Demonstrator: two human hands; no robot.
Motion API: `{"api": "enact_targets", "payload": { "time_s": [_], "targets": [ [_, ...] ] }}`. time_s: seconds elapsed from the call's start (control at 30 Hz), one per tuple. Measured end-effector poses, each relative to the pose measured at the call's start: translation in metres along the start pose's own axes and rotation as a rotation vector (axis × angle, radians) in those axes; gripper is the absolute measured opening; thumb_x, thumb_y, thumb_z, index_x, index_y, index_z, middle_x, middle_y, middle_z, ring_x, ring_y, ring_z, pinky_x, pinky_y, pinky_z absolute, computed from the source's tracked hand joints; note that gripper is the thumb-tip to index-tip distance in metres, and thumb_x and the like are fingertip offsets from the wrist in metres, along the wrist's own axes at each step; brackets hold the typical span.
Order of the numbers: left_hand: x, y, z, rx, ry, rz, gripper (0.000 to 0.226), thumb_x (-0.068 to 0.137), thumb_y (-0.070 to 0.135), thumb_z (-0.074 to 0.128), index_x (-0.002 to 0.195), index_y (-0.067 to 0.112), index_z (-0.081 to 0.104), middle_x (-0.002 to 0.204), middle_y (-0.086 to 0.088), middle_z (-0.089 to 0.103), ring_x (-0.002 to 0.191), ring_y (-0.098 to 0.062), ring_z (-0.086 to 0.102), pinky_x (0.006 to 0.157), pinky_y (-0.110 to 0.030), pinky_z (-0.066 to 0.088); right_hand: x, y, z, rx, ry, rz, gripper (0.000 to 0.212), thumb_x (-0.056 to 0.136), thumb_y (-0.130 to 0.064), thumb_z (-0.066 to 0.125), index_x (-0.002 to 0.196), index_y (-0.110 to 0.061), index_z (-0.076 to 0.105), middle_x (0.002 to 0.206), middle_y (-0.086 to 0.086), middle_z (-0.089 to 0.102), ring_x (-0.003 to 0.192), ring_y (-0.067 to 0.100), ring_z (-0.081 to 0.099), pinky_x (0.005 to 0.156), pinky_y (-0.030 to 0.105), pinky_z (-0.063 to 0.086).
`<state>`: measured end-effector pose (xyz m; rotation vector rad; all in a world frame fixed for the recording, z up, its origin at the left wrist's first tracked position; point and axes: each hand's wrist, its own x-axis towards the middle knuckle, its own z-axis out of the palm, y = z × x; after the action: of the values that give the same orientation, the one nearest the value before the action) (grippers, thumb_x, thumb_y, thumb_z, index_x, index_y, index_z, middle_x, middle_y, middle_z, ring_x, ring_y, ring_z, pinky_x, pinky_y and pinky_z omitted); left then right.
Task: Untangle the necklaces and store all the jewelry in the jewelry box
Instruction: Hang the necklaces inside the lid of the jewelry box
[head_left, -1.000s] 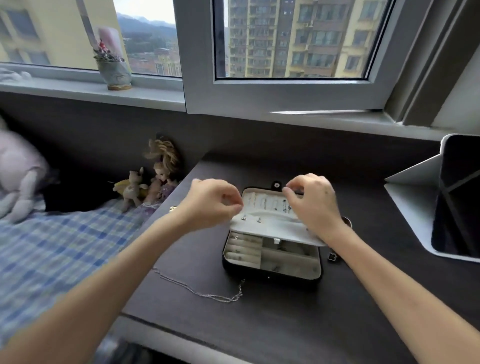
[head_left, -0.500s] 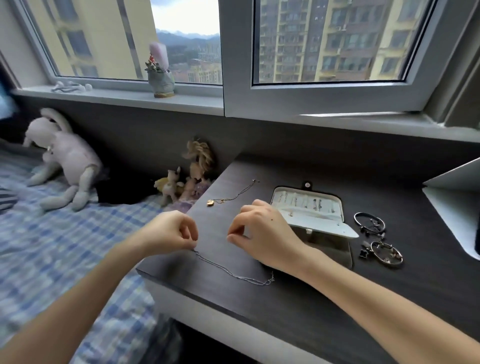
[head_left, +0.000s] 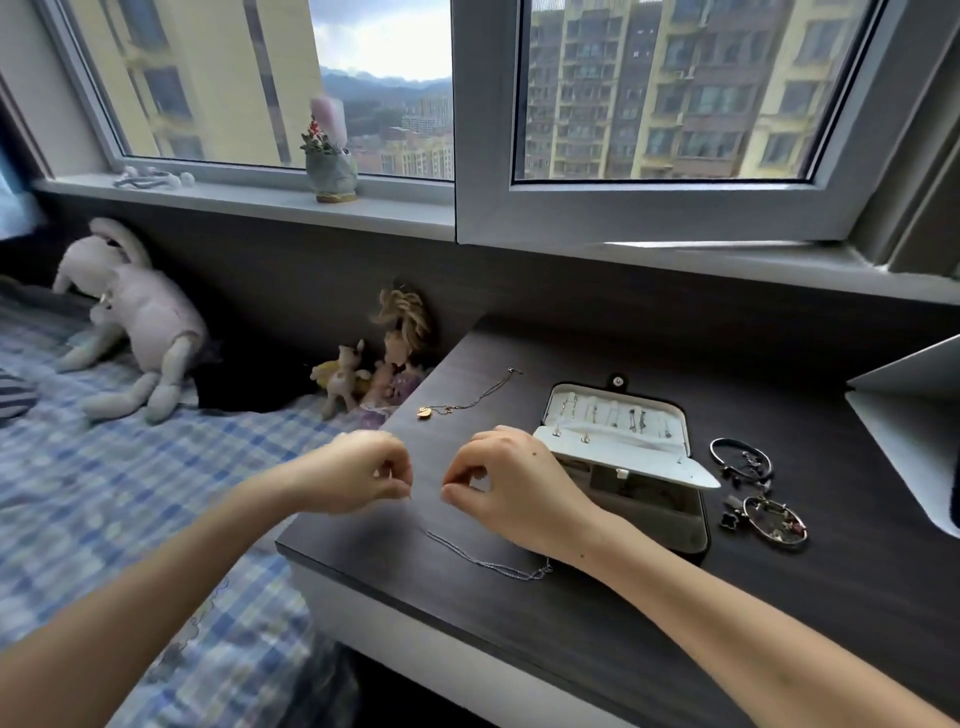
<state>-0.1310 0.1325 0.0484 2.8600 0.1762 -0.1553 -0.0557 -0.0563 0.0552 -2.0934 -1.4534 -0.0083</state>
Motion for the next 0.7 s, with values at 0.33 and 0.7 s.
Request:
{"api": "enact_targets", "payload": {
  "time_s": [0.33, 0.7],
  "targets": [
    [-0.008, 0.049, -0.076, -0.228, -0.016, 0.196, 0.012, 0.086, 0.016, 0.067, 0.085, 0.026, 0.062, 0.082, 0.01, 0.066, 0.075, 0.002, 0.062, 0.07, -0.014, 0.048, 0.015, -0.012, -0.018, 0.572, -0.054, 0.284, 0.006, 0.081, -0.013, 0.071, 0.086, -0.011, 0.074, 0.073, 0.003, 0.072, 0.071, 0.012, 0.062, 0.073, 0.033, 0.052],
    [-0.007, 0.055, -0.09, -0.505, -0.114, 0.113, 0.014, 0.093, 0.013, 0.056, 0.094, 0.017, 0.069, 0.082, 0.003, 0.065, 0.076, -0.006, 0.056, 0.075, -0.025, 0.045, 0.018, -0.02, -0.066, 0.666, -0.07, 0.363, 0.007, 0.081, -0.016, 0.074, 0.077, -0.01, 0.074, 0.067, 0.004, 0.072, 0.06, 0.009, 0.066, 0.055, 0.02, 0.051]
  ]
}}
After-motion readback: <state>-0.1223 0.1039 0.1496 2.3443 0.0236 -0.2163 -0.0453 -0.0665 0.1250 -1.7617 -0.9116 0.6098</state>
